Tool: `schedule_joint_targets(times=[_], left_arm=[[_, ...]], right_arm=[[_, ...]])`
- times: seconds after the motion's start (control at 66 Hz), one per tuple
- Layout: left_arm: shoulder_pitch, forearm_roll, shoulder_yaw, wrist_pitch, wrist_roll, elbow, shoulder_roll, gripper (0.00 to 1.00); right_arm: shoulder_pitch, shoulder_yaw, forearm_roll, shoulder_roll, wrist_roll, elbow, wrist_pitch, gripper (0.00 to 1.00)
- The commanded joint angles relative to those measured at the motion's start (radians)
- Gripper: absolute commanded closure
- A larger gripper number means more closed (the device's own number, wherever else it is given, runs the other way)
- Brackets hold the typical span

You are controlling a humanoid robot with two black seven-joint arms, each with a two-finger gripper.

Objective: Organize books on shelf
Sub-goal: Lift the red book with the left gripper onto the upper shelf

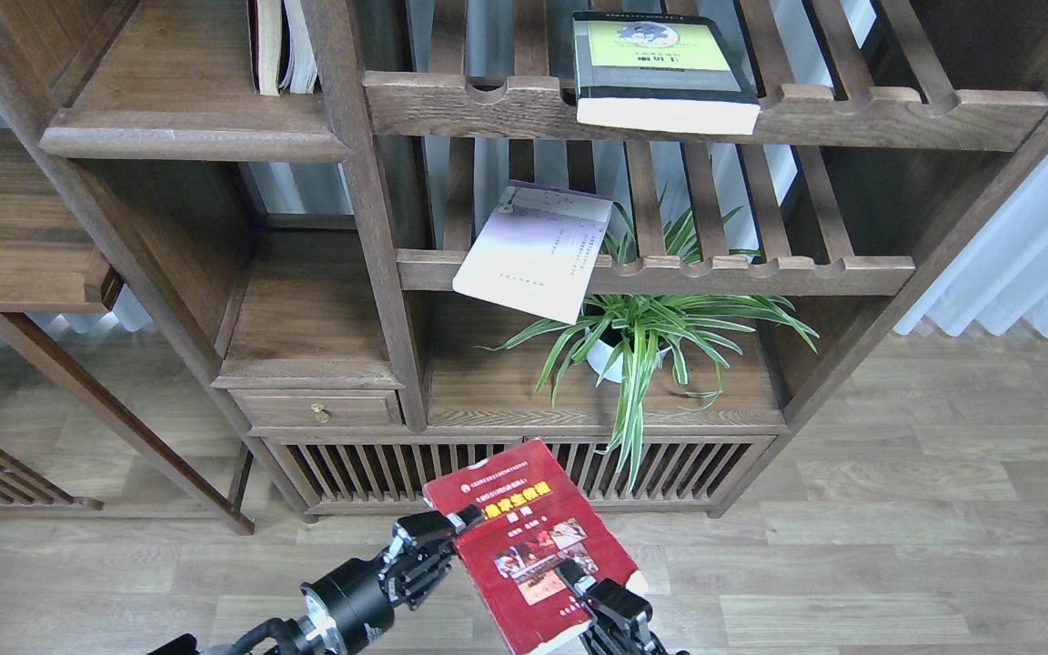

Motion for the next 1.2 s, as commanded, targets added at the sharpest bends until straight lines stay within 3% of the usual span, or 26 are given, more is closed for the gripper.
schedule_joint_targets(times=[0.0, 0.227, 0.379, 0.621, 0.894, 1.075, 1.181], left_arm=[[0.001, 0.006, -0.070, 0.000, -0.001, -0.045, 0.098, 0.95], [0.009, 0.041, -0.210, 0.000, 0.015, -0.291, 0.285, 0.95], [-0.017, 0.075, -0.403, 0.000, 0.021, -0.286, 0.365, 0.95], [-0.227, 0.162, -0.558, 0.000, 0.041, -0.275, 0.475, 0.95], [-0.424, 0.605, -0.759, 0.000, 0.165, -0.222, 0.472, 0.95], [-0.511, 0.739, -0.802, 0.000, 0.166, -0.174, 0.454, 0.95], [-0.569, 0.818, -0.803, 0.000, 0.166, -0.124, 0.382, 0.95]], right_arm=[[0.000, -0.003, -0.001, 0.000, 0.000, -0.007, 0.000, 0.00], [0.002, -0.003, -0.004, 0.002, 0.000, -0.038, 0.000, 0.00], [0.002, -0.003, -0.010, 0.002, 0.000, -0.052, 0.000, 0.00], [0.017, -0.004, -0.016, 0.011, 0.000, -0.066, 0.000, 0.00], [0.020, 0.002, -0.015, 0.014, 0.000, -0.069, 0.000, 0.00], [0.020, -0.001, -0.015, 0.016, 0.000, -0.069, 0.000, 0.00], [0.020, -0.003, -0.013, 0.016, 0.000, -0.069, 0.000, 0.00]])
